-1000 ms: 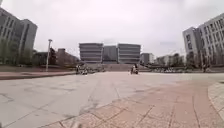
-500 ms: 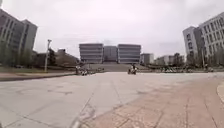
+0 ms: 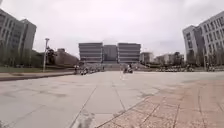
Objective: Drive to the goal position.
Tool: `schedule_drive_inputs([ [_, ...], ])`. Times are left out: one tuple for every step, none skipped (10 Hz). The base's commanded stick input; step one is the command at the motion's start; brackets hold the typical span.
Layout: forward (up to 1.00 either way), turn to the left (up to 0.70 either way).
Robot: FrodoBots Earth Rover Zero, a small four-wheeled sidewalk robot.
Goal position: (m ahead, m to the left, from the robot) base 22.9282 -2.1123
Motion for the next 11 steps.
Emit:
schedule_drive_inputs([
  [0.70,0.00],
  [0.70,0.00],
  [0.70,0.00],
  [0.70,0.00],
  [0.70,0.00],
  [0.70,0.00],
  [0.70,0.00],
  [0.70,0.00],
  [0.70,0.00],
  [0.70,0.00],
  [0.70,0.00],
])
